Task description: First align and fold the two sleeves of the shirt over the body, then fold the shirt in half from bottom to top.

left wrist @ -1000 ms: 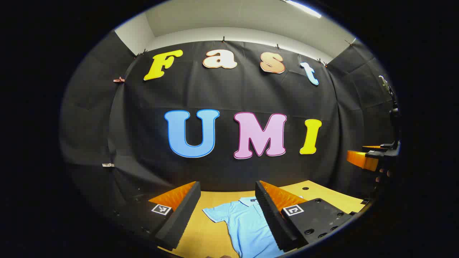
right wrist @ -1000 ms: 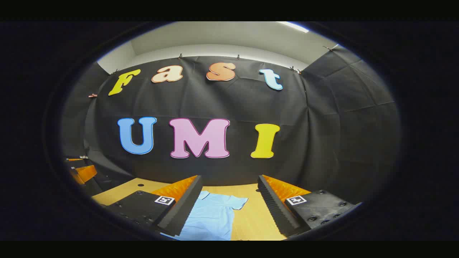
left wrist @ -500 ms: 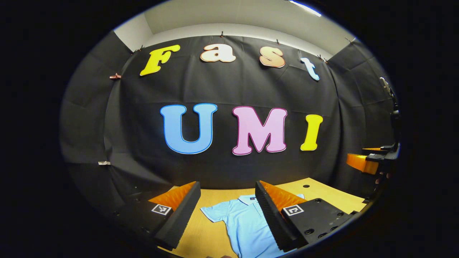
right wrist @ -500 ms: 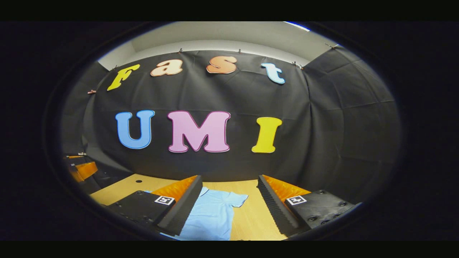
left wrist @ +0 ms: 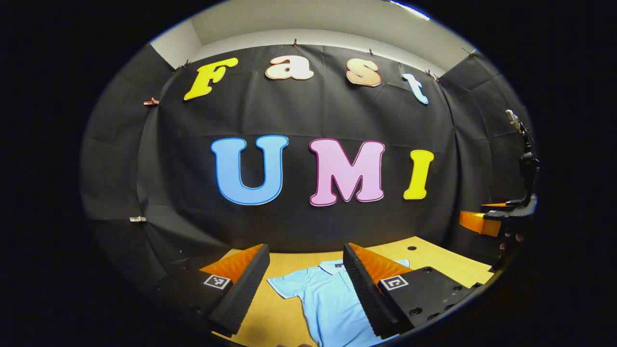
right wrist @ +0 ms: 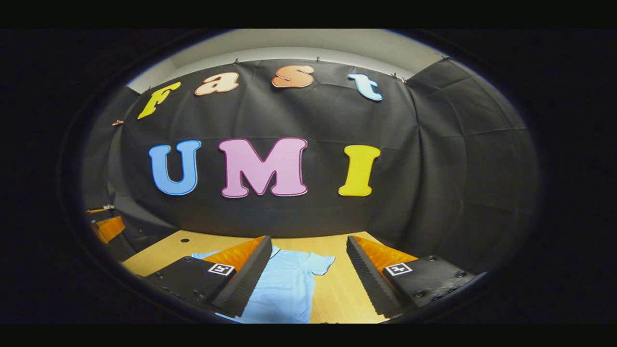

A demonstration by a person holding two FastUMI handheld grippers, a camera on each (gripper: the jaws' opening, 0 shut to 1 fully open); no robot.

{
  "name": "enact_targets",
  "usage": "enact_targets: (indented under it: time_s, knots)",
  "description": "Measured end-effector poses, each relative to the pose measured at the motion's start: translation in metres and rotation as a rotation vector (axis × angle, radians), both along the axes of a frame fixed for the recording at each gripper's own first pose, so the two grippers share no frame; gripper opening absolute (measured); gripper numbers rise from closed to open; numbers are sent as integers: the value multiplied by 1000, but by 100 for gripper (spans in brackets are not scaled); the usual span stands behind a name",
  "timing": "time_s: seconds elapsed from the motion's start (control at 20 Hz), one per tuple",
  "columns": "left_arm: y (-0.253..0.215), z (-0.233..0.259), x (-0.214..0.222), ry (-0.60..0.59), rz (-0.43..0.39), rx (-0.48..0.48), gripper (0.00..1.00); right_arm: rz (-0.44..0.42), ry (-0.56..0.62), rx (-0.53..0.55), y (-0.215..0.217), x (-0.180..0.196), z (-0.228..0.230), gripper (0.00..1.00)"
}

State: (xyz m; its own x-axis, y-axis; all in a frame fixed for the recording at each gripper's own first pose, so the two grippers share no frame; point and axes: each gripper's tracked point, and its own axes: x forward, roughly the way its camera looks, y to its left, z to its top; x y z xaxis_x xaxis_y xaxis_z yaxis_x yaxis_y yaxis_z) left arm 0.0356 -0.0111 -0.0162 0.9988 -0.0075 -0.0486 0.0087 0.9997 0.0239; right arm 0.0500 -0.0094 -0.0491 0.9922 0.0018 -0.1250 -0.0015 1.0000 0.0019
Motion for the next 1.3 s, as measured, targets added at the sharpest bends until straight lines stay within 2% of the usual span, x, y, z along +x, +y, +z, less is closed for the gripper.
enact_targets:
  time_s: [0.35, 0.7, 0.9, 0.95, 1.0, 1.1, 1.3]
  knots:
    - [15, -7, 15, 18, 70, -2, 97, 44, 51, -45, 0, 58, -25, 97]
    - [26, -24, 39, 58, 156, -3, 97, 114, 138, -123, -3, 127, -74, 97]
    - [27, -32, 55, 75, 190, 11, 97, 116, 205, -130, -11, 161, -108, 97]
    - [27, -34, 59, 84, 192, 18, 97, 122, 220, -139, -12, 169, -117, 99]
    - [26, -36, 61, 92, 193, 27, 97, 125, 237, -148, -13, 176, -126, 95]
    - [24, -39, 69, 101, 193, 41, 97, 126, 278, -147, -15, 190, -144, 97]
    - [22, -48, 77, 129, 202, 40, 96, 98, 381, -132, -29, 214, -194, 97]
